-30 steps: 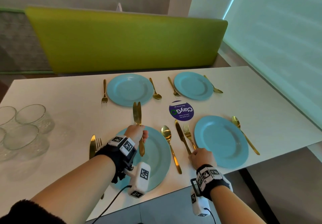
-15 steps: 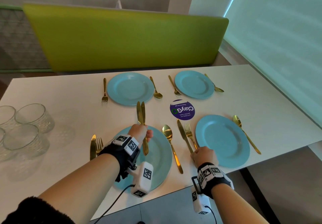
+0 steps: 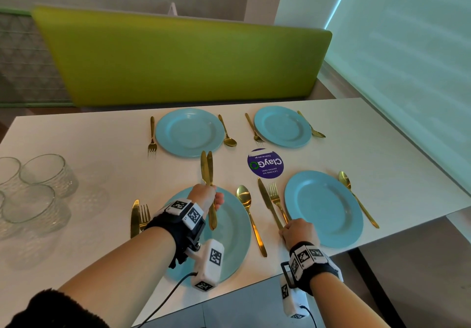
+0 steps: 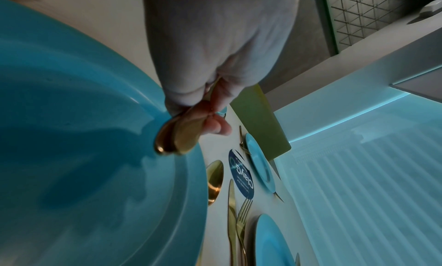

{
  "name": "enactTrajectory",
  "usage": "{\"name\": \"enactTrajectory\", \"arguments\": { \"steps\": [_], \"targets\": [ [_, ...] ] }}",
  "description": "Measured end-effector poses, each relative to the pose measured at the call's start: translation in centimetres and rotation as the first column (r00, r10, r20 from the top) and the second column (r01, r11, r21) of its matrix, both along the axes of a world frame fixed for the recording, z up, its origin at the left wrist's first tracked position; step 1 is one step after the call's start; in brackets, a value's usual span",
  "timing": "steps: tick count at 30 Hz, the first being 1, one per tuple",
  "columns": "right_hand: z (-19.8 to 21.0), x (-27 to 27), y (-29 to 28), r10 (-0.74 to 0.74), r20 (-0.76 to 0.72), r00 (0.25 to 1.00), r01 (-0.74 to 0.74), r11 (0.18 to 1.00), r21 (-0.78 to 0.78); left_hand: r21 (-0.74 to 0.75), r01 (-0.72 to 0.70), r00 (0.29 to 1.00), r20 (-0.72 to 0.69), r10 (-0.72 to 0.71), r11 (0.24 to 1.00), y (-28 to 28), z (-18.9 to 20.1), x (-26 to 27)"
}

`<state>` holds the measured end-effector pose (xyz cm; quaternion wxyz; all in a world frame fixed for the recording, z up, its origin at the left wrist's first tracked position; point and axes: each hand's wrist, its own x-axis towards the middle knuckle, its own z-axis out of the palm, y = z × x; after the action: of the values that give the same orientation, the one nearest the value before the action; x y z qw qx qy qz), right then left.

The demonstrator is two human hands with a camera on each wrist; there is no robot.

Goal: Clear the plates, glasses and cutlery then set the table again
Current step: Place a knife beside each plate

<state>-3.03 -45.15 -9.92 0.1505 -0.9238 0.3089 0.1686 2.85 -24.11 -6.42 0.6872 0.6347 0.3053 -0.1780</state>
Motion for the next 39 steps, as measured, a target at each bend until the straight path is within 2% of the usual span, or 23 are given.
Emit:
{"name": "enactTrajectory", "arguments": {
  "steps": [6,10,16,19,22,27,30,33,39],
  "targets": [
    [0.8,0.2,0.1,0.013,0.011,1.0,-0.013,1.0,0.002,-0.005,0.02,1.0,0.012,-0.02,1.0,0.0,0.4,0.2],
    [2.3,1.3,0.5,0.051,0.072,0.996,-0.052,0.999,0.017,0.014,0.041,0.999,0.01,-0.041,0.999,0.2,0.8,0.3],
    [4.4,3.4,4.4,0.181,0.158,0.971,-0.197,0.976,0.092,0.034,0.132,0.991,-0.015,-0.132,0.991,1.5,0.9,1.1],
    [4.9,4.0,8.3,0.296,0.207,0.932,-0.324,0.938,0.119,0.011,0.18,0.983,-0.018,-0.18,0.984,2.8,0.8,1.4],
    [5.3,4.7,12.1,0.344,0.269,0.9,-0.394,0.905,0.162,0.006,0.213,0.977,-0.024,-0.213,0.977,4.2,1.0,2.1],
    [6.6,6.2,16.5,0.508,0.324,0.798,-0.552,0.832,0.056,0.079,0.365,0.931,-0.013,-0.365,0.928,7.1,2.3,3.6],
    [7.0,6.9,17.9,0.581,0.318,0.749,-0.615,0.789,0.005,0.129,0.462,0.884,0.014,-0.468,0.877,8.3,3.1,4.3],
    [6.8,7.7,18.5,0.61,0.317,0.727,-0.637,0.771,-0.022,0.145,0.485,0.869,0.027,-0.493,0.862,9.1,3.3,5.2],
    [6.2,9.4,17.4,0.687,0.367,0.627,-0.705,0.701,-0.108,0.022,0.47,0.882,0.015,-0.471,0.882,9.2,3.3,6.5]
  ]
}}
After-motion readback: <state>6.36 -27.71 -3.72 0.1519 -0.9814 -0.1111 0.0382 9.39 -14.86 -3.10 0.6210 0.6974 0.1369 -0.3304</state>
